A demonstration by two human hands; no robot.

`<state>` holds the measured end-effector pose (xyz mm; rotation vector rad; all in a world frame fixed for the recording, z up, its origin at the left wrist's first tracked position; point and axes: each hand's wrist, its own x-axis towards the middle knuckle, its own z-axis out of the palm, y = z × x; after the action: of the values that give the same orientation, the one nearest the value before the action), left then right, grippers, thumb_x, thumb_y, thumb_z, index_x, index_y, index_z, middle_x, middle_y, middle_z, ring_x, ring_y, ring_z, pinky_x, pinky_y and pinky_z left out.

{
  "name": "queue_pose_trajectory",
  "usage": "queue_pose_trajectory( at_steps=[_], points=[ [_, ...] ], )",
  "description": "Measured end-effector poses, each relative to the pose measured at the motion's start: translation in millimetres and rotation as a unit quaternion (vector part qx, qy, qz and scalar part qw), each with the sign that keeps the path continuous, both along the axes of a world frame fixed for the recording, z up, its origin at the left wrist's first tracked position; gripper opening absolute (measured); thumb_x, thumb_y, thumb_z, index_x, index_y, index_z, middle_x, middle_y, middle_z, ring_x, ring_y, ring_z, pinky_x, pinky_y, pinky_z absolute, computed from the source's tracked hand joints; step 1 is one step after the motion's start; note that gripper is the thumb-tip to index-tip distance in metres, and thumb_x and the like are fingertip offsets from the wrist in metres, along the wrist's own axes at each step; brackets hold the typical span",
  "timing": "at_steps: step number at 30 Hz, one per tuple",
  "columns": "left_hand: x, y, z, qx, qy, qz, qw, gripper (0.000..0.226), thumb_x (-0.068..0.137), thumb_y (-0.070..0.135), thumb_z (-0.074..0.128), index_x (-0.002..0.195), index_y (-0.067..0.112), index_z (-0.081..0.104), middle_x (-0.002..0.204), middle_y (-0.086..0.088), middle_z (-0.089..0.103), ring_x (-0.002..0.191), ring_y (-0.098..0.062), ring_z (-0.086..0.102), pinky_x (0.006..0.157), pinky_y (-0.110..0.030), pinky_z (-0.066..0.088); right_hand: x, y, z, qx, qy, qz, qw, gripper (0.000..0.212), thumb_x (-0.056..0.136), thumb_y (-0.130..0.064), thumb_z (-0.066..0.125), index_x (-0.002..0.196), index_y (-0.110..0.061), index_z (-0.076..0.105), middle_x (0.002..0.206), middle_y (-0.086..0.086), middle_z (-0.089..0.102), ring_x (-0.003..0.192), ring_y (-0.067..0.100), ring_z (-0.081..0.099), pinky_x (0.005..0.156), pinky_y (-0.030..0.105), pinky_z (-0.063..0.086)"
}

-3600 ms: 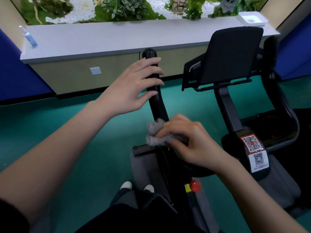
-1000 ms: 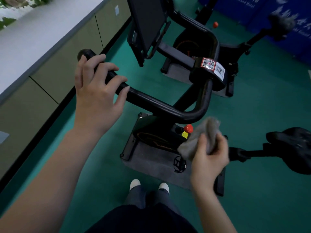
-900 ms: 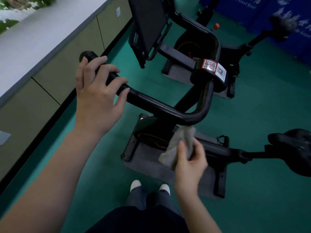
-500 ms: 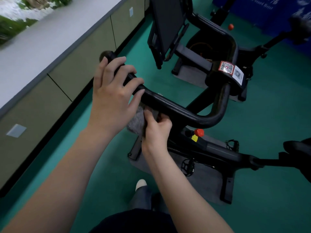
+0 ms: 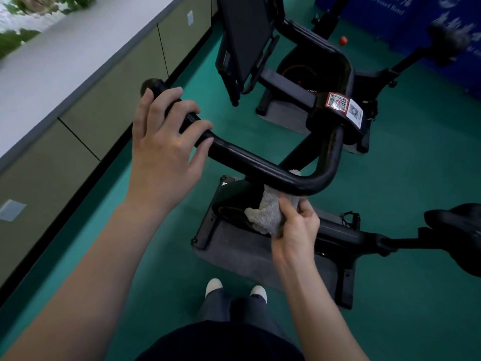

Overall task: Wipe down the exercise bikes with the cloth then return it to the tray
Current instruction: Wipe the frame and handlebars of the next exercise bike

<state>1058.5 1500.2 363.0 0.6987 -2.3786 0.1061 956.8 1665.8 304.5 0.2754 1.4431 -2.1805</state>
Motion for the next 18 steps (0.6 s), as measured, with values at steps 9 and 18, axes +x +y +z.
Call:
queue_pose_trajectory(
  at_steps=[9,18],
  points=[
    [-34,38,-4,0.050,0.008,-0.082,0.995,0.031,0.092,0.034,0.055,0.104,0.009,0.069,0.109,-0.009,0.062,0.122,-0.030,0.048,0.117,-0.046,0.017,-10,32,3,0.048,-0.003,0.009,0.999,0.018,0.090,0.002,0.057,0.106,0.004,0.064,0.097,0.017,0.070,0.093,0.033,0.065,0.091,0.048,0.052],
    [-52,54,-18,0.131,-0.020,-0.134,0.982,0.031,0.089,0.044,0.053,0.098,0.018,0.070,0.090,0.004,0.064,0.092,-0.018,0.060,0.108,-0.033,0.023,-22,47,22,0.254,0.461,-0.039,0.849,0.019,0.084,0.001,0.064,0.102,-0.004,0.065,0.098,0.003,0.059,0.096,-0.001,0.056,0.088,0.014,0.044]
  ],
)
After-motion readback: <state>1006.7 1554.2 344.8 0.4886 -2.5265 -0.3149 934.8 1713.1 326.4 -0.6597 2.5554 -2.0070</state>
